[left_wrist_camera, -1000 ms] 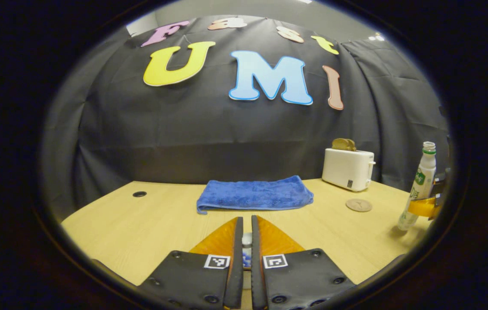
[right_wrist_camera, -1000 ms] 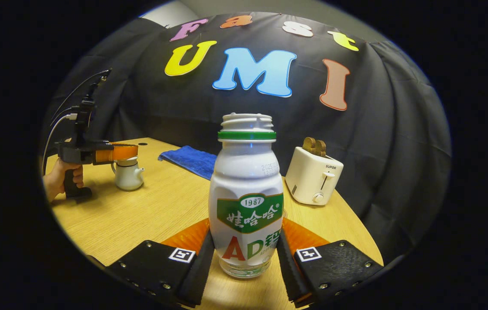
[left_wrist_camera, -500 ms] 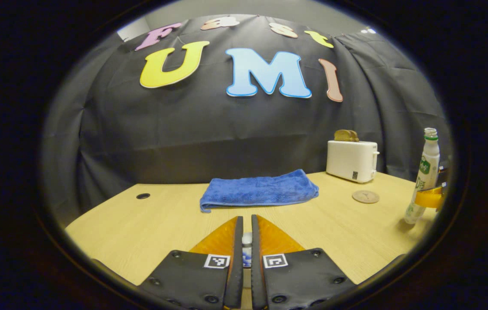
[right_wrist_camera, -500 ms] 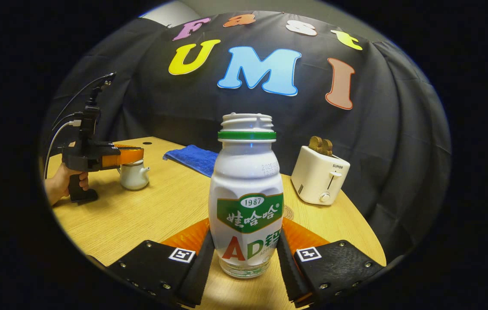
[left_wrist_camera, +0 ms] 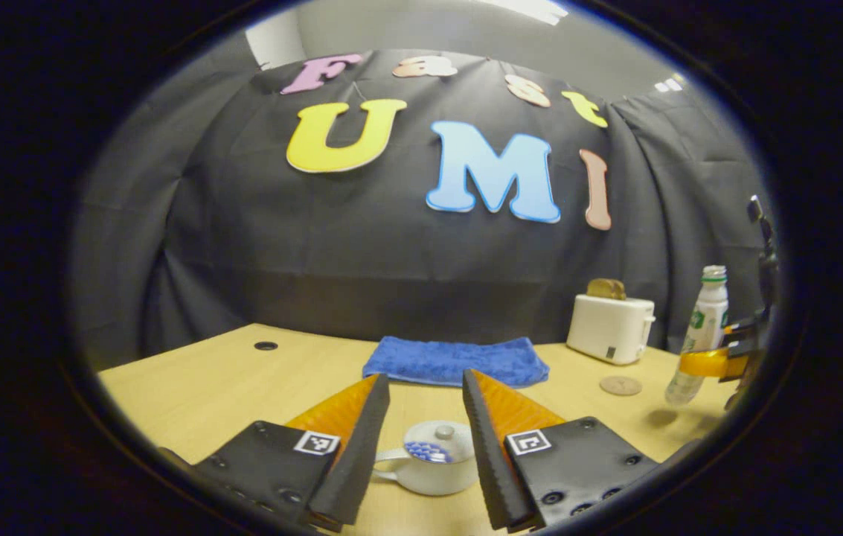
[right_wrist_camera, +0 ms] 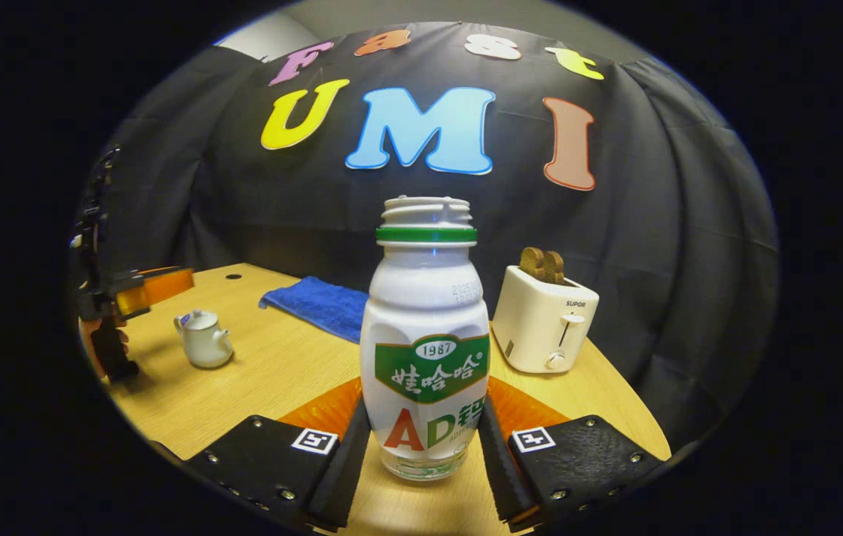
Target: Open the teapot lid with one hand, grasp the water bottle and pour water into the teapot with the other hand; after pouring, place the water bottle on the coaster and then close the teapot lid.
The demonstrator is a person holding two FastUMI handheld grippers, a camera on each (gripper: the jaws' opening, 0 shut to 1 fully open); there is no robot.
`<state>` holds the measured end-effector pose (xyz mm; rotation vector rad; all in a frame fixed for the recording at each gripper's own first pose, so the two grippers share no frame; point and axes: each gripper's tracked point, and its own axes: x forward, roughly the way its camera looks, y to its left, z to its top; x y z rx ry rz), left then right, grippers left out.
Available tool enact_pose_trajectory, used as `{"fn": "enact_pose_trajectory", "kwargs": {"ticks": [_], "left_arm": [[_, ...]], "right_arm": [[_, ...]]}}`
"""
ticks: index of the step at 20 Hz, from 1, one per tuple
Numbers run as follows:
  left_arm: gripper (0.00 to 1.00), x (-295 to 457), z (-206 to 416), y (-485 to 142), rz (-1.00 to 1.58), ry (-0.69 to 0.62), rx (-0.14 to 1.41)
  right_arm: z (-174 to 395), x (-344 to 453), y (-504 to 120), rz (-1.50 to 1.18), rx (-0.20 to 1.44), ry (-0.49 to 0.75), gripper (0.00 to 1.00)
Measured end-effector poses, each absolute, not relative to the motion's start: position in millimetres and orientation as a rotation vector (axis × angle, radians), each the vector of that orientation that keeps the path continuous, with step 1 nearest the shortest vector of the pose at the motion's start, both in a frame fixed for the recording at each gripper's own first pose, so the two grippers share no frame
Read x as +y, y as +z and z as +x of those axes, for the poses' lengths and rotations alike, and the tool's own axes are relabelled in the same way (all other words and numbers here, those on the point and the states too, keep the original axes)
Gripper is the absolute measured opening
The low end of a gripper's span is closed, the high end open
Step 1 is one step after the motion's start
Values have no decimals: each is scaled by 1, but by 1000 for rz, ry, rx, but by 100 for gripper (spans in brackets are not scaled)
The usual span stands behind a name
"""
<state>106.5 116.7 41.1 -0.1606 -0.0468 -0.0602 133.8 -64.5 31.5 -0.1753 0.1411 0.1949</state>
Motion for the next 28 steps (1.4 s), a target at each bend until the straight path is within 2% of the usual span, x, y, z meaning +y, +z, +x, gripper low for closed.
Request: {"fn": "enact_pose_trajectory", "kwargs": {"ticks": [1, 2, 4, 7, 15, 21, 27, 28], "left_arm": [[77, 117, 95, 54, -173, -68, -80], [80, 116, 82, 64, -170, -79, -107], [92, 114, 57, 77, -126, -86, -131], [96, 105, 22, 84, -86, -114, -145], [95, 122, 2, 86, -26, -87, -157], [96, 120, 11, 72, -42, -102, -119], [96, 116, 16, 67, -39, -110, -108], [96, 116, 16, 66, -40, -108, -110]], "right_arm": [[142, -69, 36, -160, 129, 176, 70], [150, -71, 39, -147, 115, 162, 70], [170, -77, 43, -130, 106, 129, 70], [206, -86, 39, -91, 123, 74, 70], [259, -92, 15, -100, 158, 7, 70], [266, -100, -6, -2, 184, -22, 70], [267, -100, -7, -32, 178, -13, 70], [267, -101, -7, -35, 175, -18, 73]]}}
